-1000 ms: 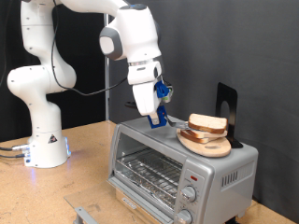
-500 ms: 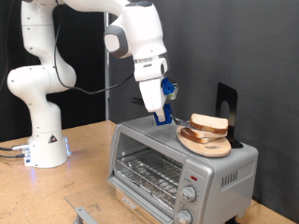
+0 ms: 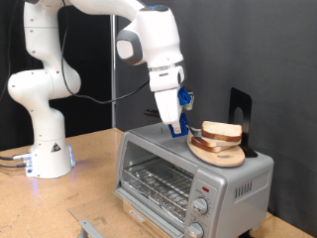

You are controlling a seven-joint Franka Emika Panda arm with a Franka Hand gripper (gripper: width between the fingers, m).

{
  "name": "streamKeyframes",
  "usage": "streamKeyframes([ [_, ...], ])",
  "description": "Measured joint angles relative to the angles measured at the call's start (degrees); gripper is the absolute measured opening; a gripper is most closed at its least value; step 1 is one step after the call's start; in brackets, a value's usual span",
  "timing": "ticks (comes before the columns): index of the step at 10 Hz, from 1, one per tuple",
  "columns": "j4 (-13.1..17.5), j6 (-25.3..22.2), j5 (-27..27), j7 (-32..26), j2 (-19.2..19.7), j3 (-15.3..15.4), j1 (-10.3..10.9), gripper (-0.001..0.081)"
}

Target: Make a piece of toast with the oven

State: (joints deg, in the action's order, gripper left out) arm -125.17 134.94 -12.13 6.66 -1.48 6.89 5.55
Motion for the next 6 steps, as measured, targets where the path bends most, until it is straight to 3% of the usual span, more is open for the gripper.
streamKeyframes([
  [6,-0.27,1.23,-3.74,-3.76,0.04,1.66,0.53,0.0425],
])
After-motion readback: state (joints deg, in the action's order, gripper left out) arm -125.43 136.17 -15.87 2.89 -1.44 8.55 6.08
